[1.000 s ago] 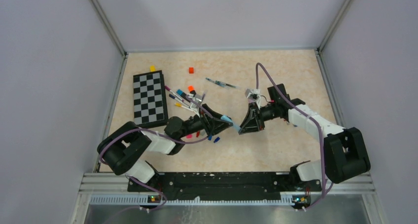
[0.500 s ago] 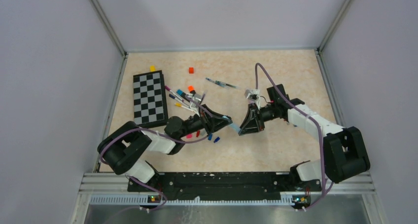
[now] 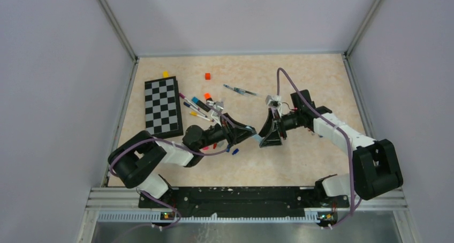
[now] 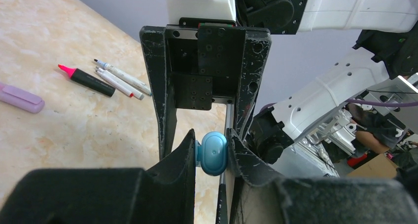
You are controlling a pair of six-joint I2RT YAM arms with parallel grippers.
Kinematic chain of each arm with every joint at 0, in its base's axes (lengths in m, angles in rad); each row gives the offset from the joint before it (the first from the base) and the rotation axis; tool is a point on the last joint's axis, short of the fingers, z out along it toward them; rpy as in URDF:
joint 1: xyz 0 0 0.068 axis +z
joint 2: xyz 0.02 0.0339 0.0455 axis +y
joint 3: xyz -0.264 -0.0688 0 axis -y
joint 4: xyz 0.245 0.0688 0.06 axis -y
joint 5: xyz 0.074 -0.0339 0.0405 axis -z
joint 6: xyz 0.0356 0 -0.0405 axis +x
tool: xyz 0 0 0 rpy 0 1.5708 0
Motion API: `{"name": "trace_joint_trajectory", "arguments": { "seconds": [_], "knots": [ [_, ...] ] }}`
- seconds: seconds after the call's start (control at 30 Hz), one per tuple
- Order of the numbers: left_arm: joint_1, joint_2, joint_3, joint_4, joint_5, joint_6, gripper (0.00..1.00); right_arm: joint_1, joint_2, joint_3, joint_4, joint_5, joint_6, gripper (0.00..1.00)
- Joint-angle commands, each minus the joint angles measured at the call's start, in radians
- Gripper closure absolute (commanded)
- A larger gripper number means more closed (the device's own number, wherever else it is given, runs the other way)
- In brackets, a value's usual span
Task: Open the pen caps
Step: Open the pen cap from the pen.
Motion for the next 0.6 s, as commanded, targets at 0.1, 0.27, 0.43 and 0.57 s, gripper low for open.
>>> {"name": "trace_joint_trajectory", "arguments": {
  "seconds": [0.1,0.27,0.43,0.57],
  "knots": [
    [-0.041,0.005,0.067,-0.016,-0.039,0.052,1.0,0.014,-0.032,0.026,0.063,-0.002,0.024,0.42],
    [-0.044,-0.005,0.077,-0.044,-0.065,0.08,1.0,0.027,-0.027,0.028,0.068,-0.001,0.029,0.54],
    [-0.045,-0.016,0.079,-0.075,-0.069,0.1,1.0,0.029,-0.026,0.035,0.06,-0.01,0.027,0.82],
    [-0.02,-0.057,0.05,-0.041,-0.104,0.103,1.0,0.029,-0.026,0.07,-0.086,-0.021,-0.128,1.0]
  ]
}}
